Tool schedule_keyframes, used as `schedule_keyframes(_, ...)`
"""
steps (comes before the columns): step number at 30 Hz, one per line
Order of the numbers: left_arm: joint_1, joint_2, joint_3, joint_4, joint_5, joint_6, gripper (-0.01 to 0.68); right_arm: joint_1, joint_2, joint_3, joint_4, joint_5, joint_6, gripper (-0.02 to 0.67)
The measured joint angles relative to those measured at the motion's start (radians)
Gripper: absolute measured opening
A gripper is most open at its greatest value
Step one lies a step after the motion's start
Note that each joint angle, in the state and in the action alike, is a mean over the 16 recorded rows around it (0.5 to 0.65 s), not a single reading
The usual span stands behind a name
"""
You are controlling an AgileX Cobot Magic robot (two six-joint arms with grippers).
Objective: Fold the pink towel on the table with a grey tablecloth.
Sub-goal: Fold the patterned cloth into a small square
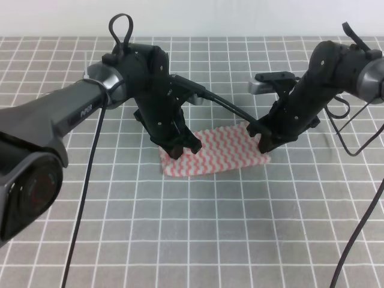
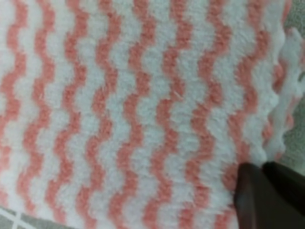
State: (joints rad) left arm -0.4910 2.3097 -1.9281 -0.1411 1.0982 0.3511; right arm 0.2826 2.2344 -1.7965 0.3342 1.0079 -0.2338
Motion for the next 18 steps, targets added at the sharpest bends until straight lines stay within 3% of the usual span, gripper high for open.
schedule_keyframes(5, 0.0, 0.0, 0.0, 0.0, 0.0, 0.001, -0.002, 0.0, 0.002, -0.018, -0.001, 0.01, -0.001, 0.0)
schedule_keyframes(9, 0.0, 0.0, 0.0, 0.0, 0.001, 0.002, -0.002, 0.0, 0.002, -0.035, -0.004, 0.023, -0.001, 0.006)
schedule_keyframes(18, 0.0, 0.0, -0.001, 0.0, 0.002, 0.003, -0.002, 0.0, 0.005, -0.058, -0.013, 0.042, -0.001, 0.14)
